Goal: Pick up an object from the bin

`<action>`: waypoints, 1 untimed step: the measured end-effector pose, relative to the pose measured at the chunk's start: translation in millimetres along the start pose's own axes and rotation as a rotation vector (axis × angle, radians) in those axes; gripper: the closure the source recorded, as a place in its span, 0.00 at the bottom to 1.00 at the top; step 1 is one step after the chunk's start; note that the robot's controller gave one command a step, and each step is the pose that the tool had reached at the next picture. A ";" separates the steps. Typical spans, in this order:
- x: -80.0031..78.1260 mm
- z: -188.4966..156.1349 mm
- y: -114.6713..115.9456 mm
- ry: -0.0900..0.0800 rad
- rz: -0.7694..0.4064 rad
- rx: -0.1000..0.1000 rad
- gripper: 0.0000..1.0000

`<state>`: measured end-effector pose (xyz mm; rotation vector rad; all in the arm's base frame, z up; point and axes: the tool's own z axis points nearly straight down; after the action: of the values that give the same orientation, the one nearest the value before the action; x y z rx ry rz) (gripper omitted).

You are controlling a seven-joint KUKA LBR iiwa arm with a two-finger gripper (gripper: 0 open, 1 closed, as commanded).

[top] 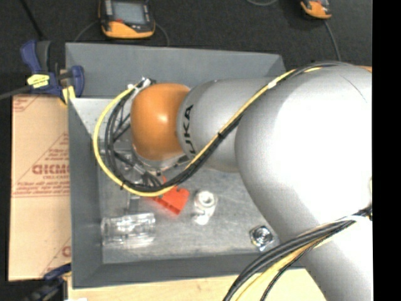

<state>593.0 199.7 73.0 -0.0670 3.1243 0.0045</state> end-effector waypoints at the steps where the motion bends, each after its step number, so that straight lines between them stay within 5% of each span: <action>1: 41.7 -13.6 3.2 0.011 0.037 0.001 0.00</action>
Offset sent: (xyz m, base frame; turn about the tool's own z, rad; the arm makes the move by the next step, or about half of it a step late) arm -0.0431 0.0019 0.0107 0.0378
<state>551.0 201.1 85.9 -0.0095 3.1358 0.0034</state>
